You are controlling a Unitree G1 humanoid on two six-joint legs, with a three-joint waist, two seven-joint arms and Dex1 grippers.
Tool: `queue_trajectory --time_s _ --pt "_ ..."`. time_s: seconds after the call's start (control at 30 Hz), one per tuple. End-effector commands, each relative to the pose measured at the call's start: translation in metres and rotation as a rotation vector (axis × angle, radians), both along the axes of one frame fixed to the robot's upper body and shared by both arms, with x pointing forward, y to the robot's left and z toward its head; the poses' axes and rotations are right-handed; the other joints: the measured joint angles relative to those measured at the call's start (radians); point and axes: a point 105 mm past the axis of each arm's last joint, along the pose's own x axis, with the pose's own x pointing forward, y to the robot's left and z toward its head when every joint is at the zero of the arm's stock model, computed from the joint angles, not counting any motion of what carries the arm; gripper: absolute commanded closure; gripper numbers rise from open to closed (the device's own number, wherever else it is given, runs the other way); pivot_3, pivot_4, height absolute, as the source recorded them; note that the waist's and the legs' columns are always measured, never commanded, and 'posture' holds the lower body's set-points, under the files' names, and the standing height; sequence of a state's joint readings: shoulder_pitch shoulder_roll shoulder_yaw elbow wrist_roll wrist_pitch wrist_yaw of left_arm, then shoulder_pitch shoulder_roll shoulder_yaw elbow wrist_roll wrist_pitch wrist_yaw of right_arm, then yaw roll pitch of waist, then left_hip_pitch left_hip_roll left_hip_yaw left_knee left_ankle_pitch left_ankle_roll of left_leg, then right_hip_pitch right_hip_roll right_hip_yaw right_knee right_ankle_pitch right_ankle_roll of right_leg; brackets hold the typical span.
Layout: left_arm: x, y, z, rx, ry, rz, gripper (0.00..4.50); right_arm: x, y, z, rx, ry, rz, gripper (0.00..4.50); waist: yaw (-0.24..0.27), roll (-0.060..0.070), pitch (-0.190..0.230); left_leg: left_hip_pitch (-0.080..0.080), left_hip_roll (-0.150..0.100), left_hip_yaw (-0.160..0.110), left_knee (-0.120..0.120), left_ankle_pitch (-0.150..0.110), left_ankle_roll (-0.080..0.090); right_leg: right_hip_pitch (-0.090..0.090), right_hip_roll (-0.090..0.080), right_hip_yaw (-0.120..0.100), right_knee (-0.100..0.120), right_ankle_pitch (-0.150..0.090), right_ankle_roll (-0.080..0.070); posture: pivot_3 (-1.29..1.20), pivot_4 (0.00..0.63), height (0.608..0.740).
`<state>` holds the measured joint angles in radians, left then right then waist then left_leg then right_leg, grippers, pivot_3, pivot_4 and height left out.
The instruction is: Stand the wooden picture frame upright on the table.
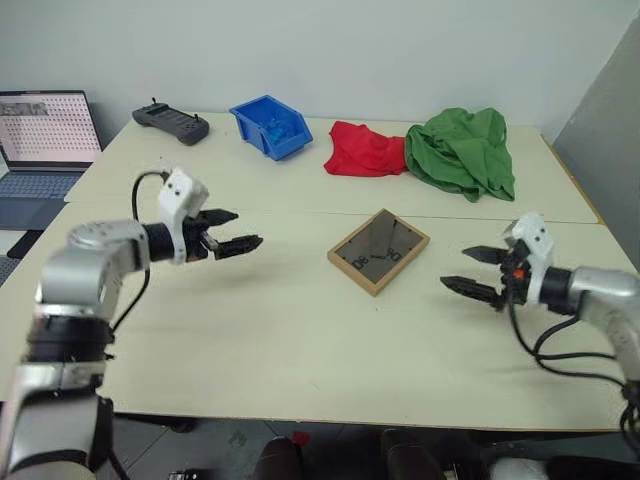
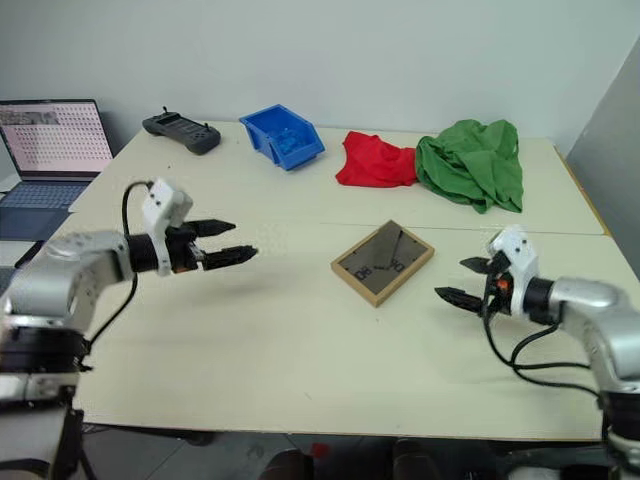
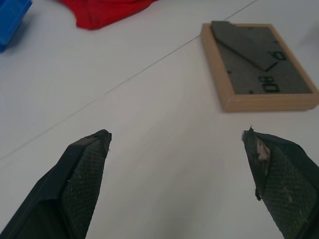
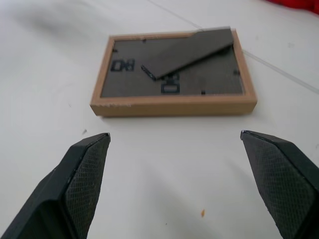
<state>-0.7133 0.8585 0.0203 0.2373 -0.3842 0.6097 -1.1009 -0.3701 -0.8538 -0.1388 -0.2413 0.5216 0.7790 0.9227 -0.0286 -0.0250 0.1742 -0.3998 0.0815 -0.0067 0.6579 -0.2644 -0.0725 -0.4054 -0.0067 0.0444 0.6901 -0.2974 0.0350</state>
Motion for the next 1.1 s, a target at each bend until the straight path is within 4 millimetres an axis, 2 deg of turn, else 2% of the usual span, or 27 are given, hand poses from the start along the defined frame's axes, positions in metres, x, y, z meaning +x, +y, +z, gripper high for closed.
queue_trajectory --time_s 0.03,0.17,0.23,0.3,0.33,0.4,0.5,0.63,0.77,0.87,0.93,0.97,1.1 --pt "0.005 0.001 0.000 0.066 -0.024 -0.034 0.00 0.002 0.002 0.010 0.008 -0.019 0.008 0.04 0.000 0.000 0.000 0.000 0.000 0.000 0.000 0.000 0.000 0.000 0.000 0.000 0.000 0.000 0.000 0.00 0.150 0.740" --pt "0.018 -0.006 0.001 0.053 -0.057 -0.017 0.00 0.008 -0.004 0.010 -0.018 -0.058 -0.059 0.04 0.001 0.000 0.000 -0.002 0.000 0.000 0.001 0.000 0.001 -0.001 0.000 0.000 0.000 0.000 0.000 0.00 0.150 0.740" --pt "0.033 -0.010 -0.005 0.053 -0.101 0.045 0.00 0.021 -0.012 0.007 -0.016 -0.087 -0.184 0.04 0.003 -0.001 0.000 -0.002 0.000 0.000 0.002 0.000 0.001 -0.001 0.000 0.000 0.000 0.000 0.000 0.00 0.150 0.740" --pt "0.046 -0.018 -0.013 0.058 -0.147 0.086 0.00 0.028 -0.010 0.003 0.000 -0.093 -0.241 0.04 0.004 -0.001 0.000 -0.002 0.000 0.000 0.003 0.000 0.001 0.000 0.000 0.000 0.000 0.000 0.000 0.00 0.150 0.740" --pt "0.053 -0.022 -0.014 0.034 -0.171 0.115 0.18 0.032 -0.007 -0.001 -0.005 -0.095 -0.258 0.41 0.004 -0.001 0.000 -0.002 0.000 0.000 0.003 0.000 0.001 0.000 -0.001 0.000 0.001 0.000 0.000 0.00 0.150 0.740" --pt "0.061 -0.038 -0.021 -0.019 -0.187 0.126 0.49 0.039 0.000 -0.012 -0.025 -0.097 -0.280 0.81 0.004 -0.001 0.000 -0.002 -0.001 0.000 0.003 0.000 0.001 0.000 -0.001 0.000 0.001 0.000 0.000 0.00 0.150 0.740" --pt "0.069 -0.064 -0.042 -0.064 -0.176 0.140 1.08 0.052 0.006 -0.028 -0.039 -0.094 -0.358 1.43 0.003 -0.001 0.000 -0.002 0.000 0.000 0.003 0.000 0.001 -0.001 -0.001 0.000 0.000 0.000 0.000 0.00 0.150 0.740" --pt "0.082 -0.084 -0.060 -0.066 -0.185 0.212 2.15 0.070 0.013 -0.042 -0.052 -0.109 -0.443 2.58 0.002 -0.001 0.000 -0.002 -0.001 0.000 0.003 0.000 0.000 -0.001 -0.001 0.000 0.001 0.000 0.000 0.00 0.150 0.740" --pt "0.088 -0.101 -0.076 -0.097 -0.142 0.242 3.07 0.085 0.020 -0.047 -0.043 -0.122 -0.496 3.63 0.001 -0.001 0.000 -0.002 -0.001 0.001 0.003 0.000 0.000 -0.001 -0.001 0.000 0.002 0.000 0.000 0.00 0.150 0.740" --pt "0.086 -0.114 -0.079 -0.135 -0.113 0.213 3.76 0.093 0.030 -0.046 -0.038 -0.130 -0.489 4.38 0.001 -0.001 0.000 -0.002 -0.001 0.001 0.002 0.000 0.000 -0.001 -0.001 0.000 0.002 0.000 0.000 0.00 0.150 0.740" --pt "0.083 -0.121 -0.083 -0.130 -0.103 0.184 4.30 0.097 0.037 -0.047 -0.037 -0.135 -0.483 4.50 0.000 -0.001 0.000 -0.002 -0.001 0.001 0.002 0.000 0.000 -0.001 -0.001 0.000 0.002 0.000 0.000 0.00 0.150 0.740" --pt "0.082 -0.123 -0.085 -0.126 -0.096 0.175 4.43 0.099 0.039 -0.047 -0.036 -0.137 -0.481 4.50 -0.001 -0.001 0.000 -0.002 -0.001 0.001 0.002 0.000 0.000 -0.001 -0.001 0.000 0.002 0.000 0.000 0.00 0.150 0.740" --pt "0.073 -0.131 -0.098 -0.105 -0.044 0.135 4.43 0.103 0.055 -0.046 -0.032 -0.140 -0.434 4.50 -0.004 0.000 0.000 -0.001 -0.001 0.001 0.002 0.000 0.000 -0.001 -0.001 0.000 0.002 0.000 0.000 0.00 0.150 0.740"
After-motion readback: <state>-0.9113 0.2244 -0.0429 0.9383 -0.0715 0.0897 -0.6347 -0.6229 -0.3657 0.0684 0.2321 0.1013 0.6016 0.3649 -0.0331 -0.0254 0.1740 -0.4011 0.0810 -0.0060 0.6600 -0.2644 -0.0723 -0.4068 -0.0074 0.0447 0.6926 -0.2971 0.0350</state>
